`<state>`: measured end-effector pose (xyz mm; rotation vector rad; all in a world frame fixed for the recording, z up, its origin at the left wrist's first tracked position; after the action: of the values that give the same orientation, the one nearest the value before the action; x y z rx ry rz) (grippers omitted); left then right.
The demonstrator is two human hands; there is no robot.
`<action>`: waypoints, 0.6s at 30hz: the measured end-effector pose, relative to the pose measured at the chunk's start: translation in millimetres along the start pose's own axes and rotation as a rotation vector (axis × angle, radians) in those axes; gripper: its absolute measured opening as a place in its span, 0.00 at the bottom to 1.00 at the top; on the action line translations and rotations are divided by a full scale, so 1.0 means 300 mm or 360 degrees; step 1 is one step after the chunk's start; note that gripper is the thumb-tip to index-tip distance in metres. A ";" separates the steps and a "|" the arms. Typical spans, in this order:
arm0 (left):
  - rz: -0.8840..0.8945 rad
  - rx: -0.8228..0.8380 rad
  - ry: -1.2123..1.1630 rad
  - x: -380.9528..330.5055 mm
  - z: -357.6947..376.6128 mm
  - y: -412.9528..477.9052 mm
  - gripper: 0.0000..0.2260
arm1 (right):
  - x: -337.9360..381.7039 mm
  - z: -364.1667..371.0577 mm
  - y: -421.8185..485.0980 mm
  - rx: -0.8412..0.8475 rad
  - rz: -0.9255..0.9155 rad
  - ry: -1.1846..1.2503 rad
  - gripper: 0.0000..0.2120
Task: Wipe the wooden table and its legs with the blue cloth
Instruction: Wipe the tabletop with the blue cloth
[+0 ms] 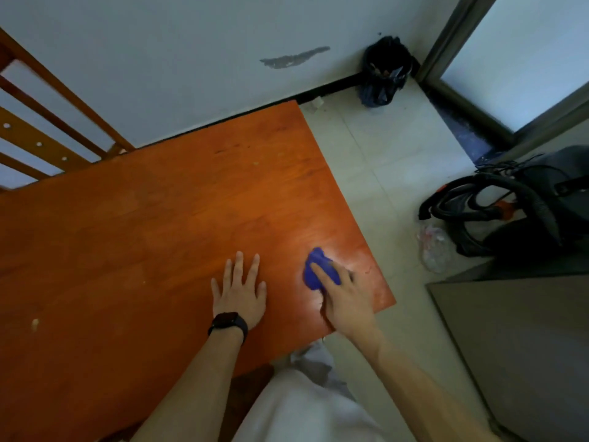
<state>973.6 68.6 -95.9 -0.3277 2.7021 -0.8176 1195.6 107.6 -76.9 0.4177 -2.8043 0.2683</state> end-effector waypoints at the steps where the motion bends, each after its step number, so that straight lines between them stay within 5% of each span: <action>1: 0.0029 0.0009 0.0024 0.026 0.007 -0.023 0.27 | -0.097 -0.028 -0.009 -0.0059 0.0218 0.0033 0.29; 5: 0.0041 0.0038 0.0078 0.146 0.044 -0.128 0.27 | -0.313 -0.154 -0.092 -0.0362 0.1045 0.0268 0.29; 8: 0.0032 -0.0013 0.0027 0.217 0.065 -0.195 0.27 | -0.035 -0.110 -0.114 -0.0435 0.0731 0.0305 0.30; 13: -0.0070 -0.0044 -0.0057 0.359 0.130 -0.354 0.28 | 0.558 0.182 -0.290 0.0067 -0.0342 -0.0022 0.33; 15: -0.0124 -0.0044 -0.0072 0.436 0.152 -0.421 0.28 | 0.486 0.155 -0.281 0.0010 -0.0350 -0.0048 0.33; 18: -0.0188 -0.0014 -0.0075 0.544 0.184 -0.508 0.28 | 0.172 0.051 -0.227 -0.0112 0.0169 -0.0043 0.36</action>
<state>860.7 -131.7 -88.2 -0.5064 2.6638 -0.8200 1165.5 26.9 -65.7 0.2583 -2.8568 0.1872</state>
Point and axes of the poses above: each hand's wrist, its own y-axis towards the middle knuckle, its own z-axis out of the palm, x = y × z, the point moved 9 cm from there along y, towards the middle knuckle, and after that the axes turned 6 degrees about z, right-handed, at the moved point
